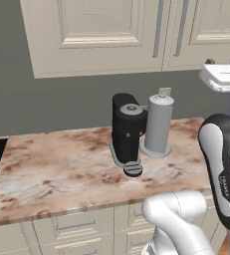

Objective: Open the cabinet, pick the kettle from the cabinet, and place it in the sink.

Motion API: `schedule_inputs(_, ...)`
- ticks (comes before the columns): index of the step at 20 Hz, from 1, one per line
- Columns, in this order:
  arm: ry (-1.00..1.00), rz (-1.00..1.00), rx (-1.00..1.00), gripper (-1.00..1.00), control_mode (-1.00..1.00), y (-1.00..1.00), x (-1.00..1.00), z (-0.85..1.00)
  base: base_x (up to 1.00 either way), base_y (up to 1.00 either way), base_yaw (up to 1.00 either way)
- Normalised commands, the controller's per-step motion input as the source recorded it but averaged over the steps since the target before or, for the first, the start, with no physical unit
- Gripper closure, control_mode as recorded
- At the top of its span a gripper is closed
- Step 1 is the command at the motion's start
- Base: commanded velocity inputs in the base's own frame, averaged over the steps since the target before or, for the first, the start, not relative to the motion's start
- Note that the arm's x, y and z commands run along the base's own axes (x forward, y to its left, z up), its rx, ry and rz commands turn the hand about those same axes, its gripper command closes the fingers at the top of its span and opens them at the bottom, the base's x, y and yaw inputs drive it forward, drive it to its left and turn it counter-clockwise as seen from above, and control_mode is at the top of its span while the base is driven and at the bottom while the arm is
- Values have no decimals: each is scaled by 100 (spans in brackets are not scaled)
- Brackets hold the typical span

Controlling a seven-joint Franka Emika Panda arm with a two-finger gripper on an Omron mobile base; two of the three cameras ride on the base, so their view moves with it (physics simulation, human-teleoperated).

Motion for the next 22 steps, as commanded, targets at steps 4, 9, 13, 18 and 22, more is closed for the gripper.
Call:
schedule_inputs(4,0,0,0,-100,-100,-4,37,0,0,0,0)
schedule_inputs(9,0,0,0,-100,-100,-9,29,0,0,0,0)
schedule_inputs(13,0,0,0,-100,-100,-15,22,0,0,0,0)
schedule_inputs(18,0,0,0,-100,-100,-10,23,0,0,0,0)
schedule_inputs(22,0,0,0,-100,-100,0,24,0,0,0,0)
